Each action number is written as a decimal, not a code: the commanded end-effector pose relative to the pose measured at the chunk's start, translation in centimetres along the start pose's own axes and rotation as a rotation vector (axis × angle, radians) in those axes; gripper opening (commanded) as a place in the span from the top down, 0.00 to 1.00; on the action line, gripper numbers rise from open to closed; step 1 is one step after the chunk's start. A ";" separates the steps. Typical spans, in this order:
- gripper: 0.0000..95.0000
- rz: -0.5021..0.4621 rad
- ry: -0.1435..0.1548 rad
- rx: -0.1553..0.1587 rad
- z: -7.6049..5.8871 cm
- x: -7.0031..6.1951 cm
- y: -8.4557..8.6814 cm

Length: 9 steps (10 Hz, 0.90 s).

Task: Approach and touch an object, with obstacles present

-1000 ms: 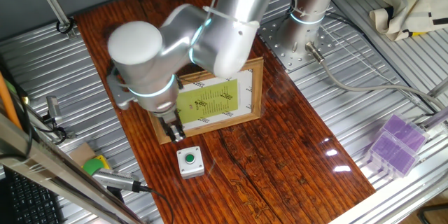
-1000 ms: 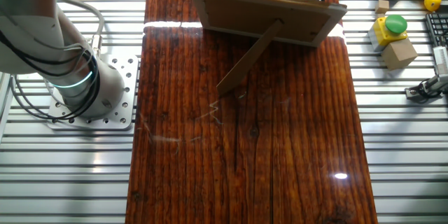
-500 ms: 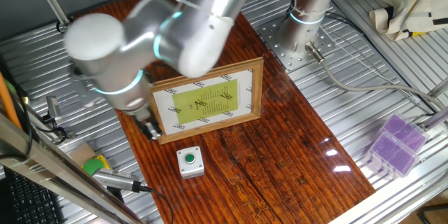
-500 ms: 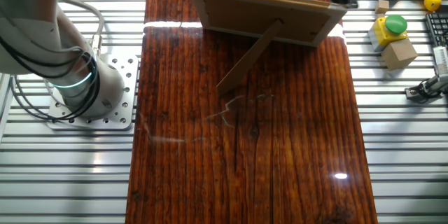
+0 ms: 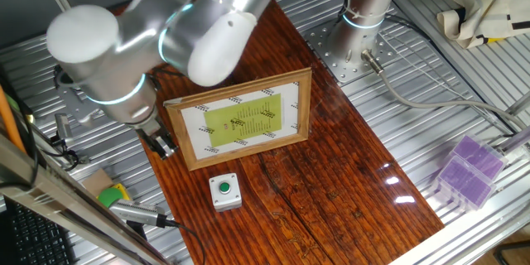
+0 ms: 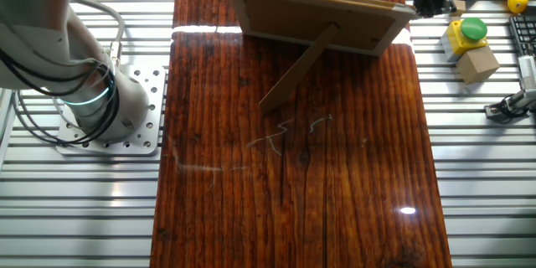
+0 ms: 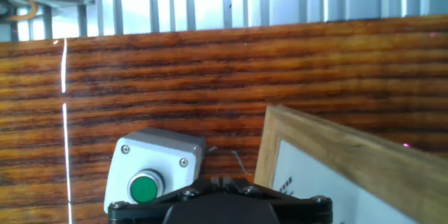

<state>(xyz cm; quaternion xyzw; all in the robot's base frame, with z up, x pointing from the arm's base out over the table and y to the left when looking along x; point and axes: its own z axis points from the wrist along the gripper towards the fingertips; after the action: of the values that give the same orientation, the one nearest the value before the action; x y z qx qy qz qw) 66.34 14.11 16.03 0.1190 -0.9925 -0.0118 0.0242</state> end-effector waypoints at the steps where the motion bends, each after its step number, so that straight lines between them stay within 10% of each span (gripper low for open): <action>1: 1.00 0.020 -0.003 0.003 -0.1 -0.1 0.6; 9: 1.00 0.198 -0.126 0.024 -0.2 -0.2 1.4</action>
<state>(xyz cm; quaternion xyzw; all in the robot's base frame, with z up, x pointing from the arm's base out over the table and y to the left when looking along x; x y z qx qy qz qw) 66.38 15.61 16.18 0.0157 -0.9994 -0.0050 -0.0310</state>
